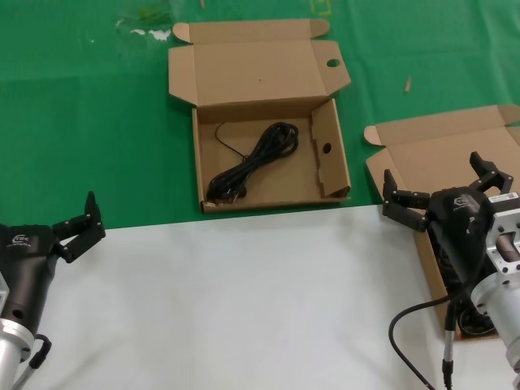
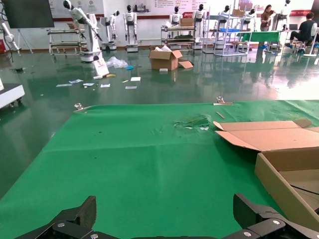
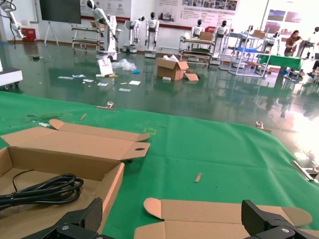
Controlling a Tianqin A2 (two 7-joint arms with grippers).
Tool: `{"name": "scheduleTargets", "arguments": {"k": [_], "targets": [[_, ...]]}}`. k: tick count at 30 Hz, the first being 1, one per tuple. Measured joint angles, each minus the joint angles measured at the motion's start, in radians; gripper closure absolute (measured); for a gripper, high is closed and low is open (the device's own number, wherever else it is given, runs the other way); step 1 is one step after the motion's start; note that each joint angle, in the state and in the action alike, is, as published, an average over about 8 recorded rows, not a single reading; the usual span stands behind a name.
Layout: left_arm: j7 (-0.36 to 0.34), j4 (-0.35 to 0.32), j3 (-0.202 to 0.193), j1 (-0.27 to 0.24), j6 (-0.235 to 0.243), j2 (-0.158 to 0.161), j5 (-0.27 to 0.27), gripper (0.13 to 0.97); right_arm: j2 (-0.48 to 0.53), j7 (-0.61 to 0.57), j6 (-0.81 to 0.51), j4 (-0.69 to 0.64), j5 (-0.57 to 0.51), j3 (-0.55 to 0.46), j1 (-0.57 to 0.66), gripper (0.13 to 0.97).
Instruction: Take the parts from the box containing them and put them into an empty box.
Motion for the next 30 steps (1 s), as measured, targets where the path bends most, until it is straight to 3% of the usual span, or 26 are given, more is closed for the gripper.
{"name": "scheduleTargets", "arguments": {"k": [30], "targets": [[0.0, 0.0, 0.0, 0.0, 0.0, 0.0, 0.0, 0.132, 0.0, 0.0, 0.0, 0.0, 0.0, 0.0, 0.0, 0.129]]}}
